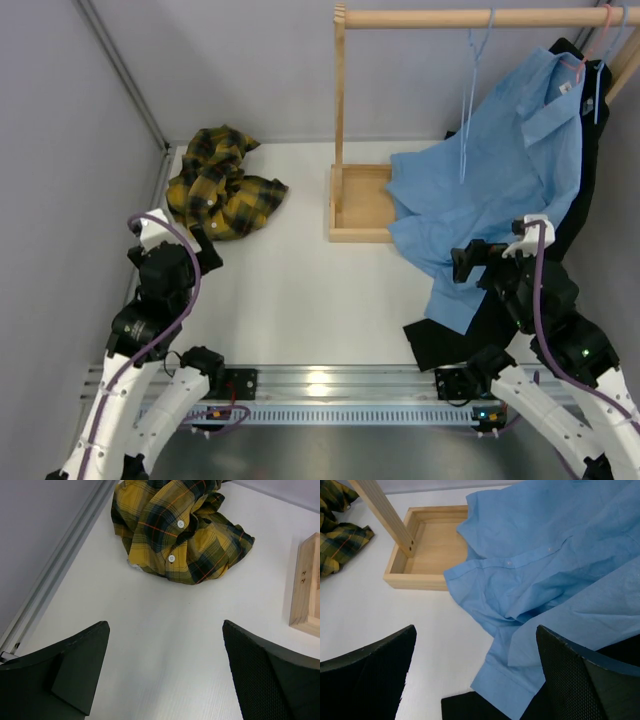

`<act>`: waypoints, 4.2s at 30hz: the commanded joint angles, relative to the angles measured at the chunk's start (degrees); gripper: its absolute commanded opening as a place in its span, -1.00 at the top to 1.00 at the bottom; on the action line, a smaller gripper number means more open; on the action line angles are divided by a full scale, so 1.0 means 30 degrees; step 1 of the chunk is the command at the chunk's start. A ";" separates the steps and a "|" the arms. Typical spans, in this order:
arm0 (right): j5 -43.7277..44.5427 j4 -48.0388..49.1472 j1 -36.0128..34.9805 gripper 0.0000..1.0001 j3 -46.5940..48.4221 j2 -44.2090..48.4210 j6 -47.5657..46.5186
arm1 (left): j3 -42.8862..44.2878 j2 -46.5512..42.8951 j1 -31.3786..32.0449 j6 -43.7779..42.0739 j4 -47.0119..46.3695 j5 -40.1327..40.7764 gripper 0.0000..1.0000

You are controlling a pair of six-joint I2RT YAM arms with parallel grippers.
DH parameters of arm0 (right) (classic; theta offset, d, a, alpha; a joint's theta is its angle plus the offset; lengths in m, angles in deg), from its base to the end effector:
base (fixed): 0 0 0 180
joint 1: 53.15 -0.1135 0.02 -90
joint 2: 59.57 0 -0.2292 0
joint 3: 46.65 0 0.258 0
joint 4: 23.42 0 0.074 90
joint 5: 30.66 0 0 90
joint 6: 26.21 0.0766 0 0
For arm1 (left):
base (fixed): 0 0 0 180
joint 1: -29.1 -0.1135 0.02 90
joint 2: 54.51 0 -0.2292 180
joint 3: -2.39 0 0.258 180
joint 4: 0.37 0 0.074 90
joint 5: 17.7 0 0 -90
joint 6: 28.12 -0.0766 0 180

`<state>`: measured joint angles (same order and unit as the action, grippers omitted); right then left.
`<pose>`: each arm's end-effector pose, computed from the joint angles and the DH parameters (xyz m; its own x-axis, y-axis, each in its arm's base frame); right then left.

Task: Place the shirt on the hanger

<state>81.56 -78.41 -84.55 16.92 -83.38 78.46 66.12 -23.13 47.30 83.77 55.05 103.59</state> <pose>0.1418 0.0526 0.3330 -0.2602 0.1159 -0.9586 -0.1085 0.9830 0.1483 0.1745 -0.0155 0.3163 -0.2757 -0.2447 -0.9296 -0.3123 0.9374 -0.1542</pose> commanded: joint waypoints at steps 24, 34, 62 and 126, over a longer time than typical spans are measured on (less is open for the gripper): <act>-0.6558 0.3153 -0.0169 -0.99 -0.1385 0.0115 0.0207 | 1.8569 2.6833 -0.6915 0.0116 0.0480 -0.8223 -0.88; -0.6408 0.3825 -0.0169 -0.99 -0.1856 -0.1084 0.0292 | 1.8136 2.3885 -0.6214 0.1054 -0.0249 -1.3255 1.00; -1.3414 1.1531 -0.0169 -0.99 -0.4960 -0.5478 0.3192 | -0.7180 0.1700 -0.0646 0.5389 -1.0066 -2.6131 1.00; -0.0900 1.5281 -1.4524 0.20 -0.5105 -1.2368 0.0876 | 0.3452 0.4562 1.0341 0.3753 -0.0948 -0.4155 -0.97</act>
<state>78.19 -41.86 -126.60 1.95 -122.92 78.68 73.37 -15.66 78.23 98.50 52.10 88.93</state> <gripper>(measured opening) 0.305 0.985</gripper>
